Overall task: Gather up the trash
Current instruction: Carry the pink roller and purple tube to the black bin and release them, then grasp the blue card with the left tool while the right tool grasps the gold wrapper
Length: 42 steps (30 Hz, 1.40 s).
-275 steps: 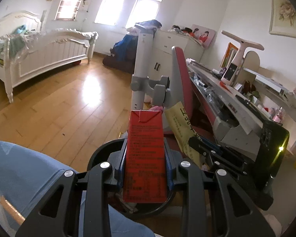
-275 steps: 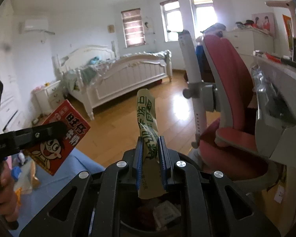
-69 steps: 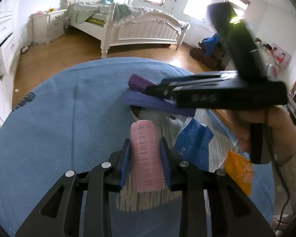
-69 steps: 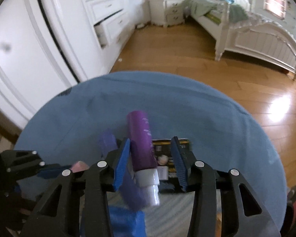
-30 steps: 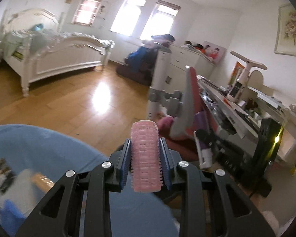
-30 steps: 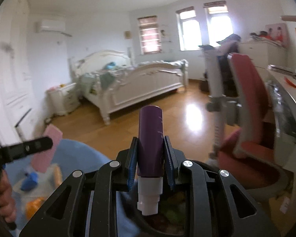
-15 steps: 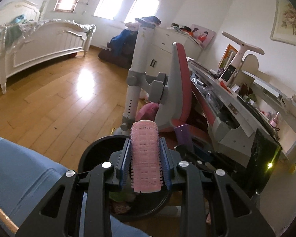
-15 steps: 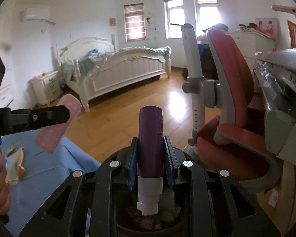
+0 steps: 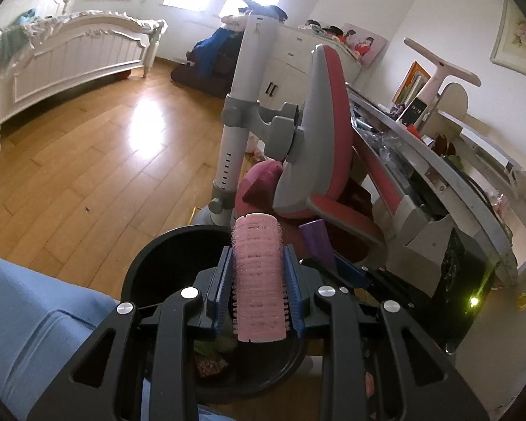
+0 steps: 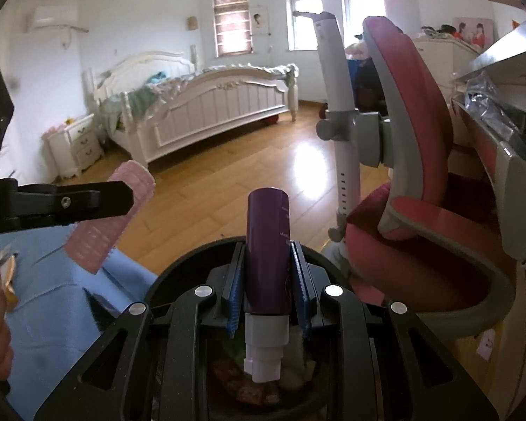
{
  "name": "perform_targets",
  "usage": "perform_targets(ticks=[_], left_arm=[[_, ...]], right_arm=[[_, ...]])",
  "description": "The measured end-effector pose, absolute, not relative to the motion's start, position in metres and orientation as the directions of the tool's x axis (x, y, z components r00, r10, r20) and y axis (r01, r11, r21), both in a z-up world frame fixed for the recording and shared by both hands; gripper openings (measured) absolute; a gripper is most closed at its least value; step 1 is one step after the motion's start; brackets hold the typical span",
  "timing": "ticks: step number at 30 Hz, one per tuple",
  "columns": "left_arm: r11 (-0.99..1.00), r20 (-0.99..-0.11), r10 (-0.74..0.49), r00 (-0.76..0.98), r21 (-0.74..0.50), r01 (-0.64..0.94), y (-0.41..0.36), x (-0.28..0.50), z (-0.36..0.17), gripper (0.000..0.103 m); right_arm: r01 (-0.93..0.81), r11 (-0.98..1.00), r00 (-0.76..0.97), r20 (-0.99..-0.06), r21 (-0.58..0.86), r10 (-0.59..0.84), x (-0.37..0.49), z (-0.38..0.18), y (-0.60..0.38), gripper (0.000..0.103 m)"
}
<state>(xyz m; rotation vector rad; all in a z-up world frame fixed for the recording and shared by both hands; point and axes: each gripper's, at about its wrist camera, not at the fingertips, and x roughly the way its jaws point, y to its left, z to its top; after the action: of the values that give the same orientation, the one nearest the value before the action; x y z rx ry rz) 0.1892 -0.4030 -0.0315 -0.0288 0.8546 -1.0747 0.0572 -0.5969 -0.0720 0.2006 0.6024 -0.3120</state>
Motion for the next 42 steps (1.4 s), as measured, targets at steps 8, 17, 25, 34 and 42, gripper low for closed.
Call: perform_targets(ticks=[8, 17, 25, 34, 42], left_arm=[[0.538, -0.621, -0.757, 0.203, -0.416, 0.733, -0.412, 0.199, -0.040, 0.082], [0.567, -0.582, -0.768, 0.267, -0.425, 0.705, -0.356, 0.181, -0.010, 0.087], [0.731, -0.601, -0.651, 0.463, -0.334, 0.595, -0.240, 0.164, 0.011, 0.089], [0.880, -0.648, -0.472, 0.598, -0.386, 0.276, -0.072, 0.173, -0.012, 0.088], [0.875, -0.703, -0.450, 0.552, -0.470, 0.115, -0.026, 0.198, -0.058, 0.067]], right_arm=[[0.371, 0.928, 0.744, -0.610, 0.036, -0.273, 0.066, -0.080, -0.600, 0.043], [0.344, 0.937, 0.763, -0.600, 0.062, -0.240, 0.056, -0.071, -0.577, 0.075], [0.155, 0.972, 0.810, -0.585, 0.177, -0.022, 0.067, -0.039, -0.507, 0.075], [-0.088, 0.977, 0.770, -0.609, 0.193, 0.189, 0.096, -0.022, -0.399, 0.075], [-0.232, 0.960, 0.654, -0.705, 0.158, 0.274, 0.141, -0.038, -0.322, 0.070]])
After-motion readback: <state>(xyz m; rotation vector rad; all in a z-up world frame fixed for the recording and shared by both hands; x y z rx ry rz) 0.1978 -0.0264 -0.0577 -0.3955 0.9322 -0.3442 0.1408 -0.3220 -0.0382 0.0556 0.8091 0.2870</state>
